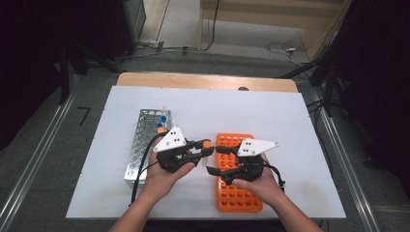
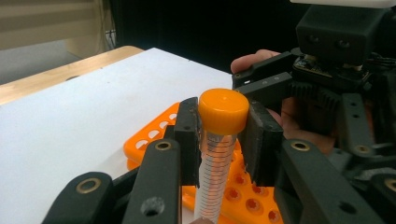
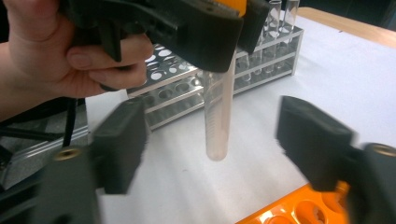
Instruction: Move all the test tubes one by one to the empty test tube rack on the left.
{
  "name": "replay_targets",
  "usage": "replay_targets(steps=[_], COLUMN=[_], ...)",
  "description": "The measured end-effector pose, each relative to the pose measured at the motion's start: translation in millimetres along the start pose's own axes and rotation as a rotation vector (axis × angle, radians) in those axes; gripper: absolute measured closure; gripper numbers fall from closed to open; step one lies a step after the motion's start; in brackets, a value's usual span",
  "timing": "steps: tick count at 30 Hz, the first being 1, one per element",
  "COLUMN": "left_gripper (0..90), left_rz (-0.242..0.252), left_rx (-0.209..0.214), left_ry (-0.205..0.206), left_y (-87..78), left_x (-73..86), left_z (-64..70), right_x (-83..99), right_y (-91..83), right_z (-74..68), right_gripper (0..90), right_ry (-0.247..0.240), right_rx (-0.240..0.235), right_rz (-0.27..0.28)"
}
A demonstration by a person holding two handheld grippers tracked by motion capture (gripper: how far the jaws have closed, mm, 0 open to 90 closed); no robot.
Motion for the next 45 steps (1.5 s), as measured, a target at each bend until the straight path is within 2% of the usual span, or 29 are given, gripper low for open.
replay_targets(steps=[3, 7, 16, 20, 27, 33, 38, 45], left_gripper=[70.5, 70.5, 70.5, 70.5, 70.5, 70.5, 70.5, 70.6], left_rz=[0.008, 0.009, 0.023, 0.023, 0.042, 0.069, 0.073, 0.094], left_rx=[-0.009, -0.024, -0.063, -0.097, -0.133, -0.179, -0.233, -0.281], left_ry=[-0.006, -0.007, -0.009, -0.007, -0.015, -0.026, -0.025, -0.039], left_y=[-3.2, -8.4, -19.9, -26.2, -39.1, -55.9, -68.2, -84.9], left_x=[-0.4, -0.6, -1.3, -1.9, -3.1, -5.1, -4.4, -3.4], left_z=[-2.5, -5.7, -13.5, -17.5, -25.9, -36.2, -46.0, -56.7], right_x=[0.1, 0.3, 5.8, 9.2, 15.1, 22.1, 25.5, 30.0], right_y=[-1.1, -4.4, -12.1, -16.0, -23.6, -28.5, -32.8, -38.8], right_z=[1.7, 7.0, 25.9, 33.6, 46.3, 57.2, 64.7, 71.2], right_gripper=[6.0, 0.0, 0.0, 0.0, 0.0, 0.0, 0.0, 0.0], right_ry=[0.004, 0.022, 0.051, 0.062, 0.065, 0.057, 0.065, 0.079], right_rx=[-0.008, -0.017, 0.027, 0.044, 0.079, 0.117, 0.136, 0.161], right_rz=[-0.008, 0.001, 0.005, 0.008, 0.008, -0.005, -0.005, -0.013])
Point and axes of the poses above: each handheld gripper's, and its own axes: y roughly forward along the jaws, x roughly out of its underside, z roughly to its right, the point moved 6 cm from there along y, roughly forward along the jaws, and after that the axes turned 13 degrees about x, right-handed, at the moved point
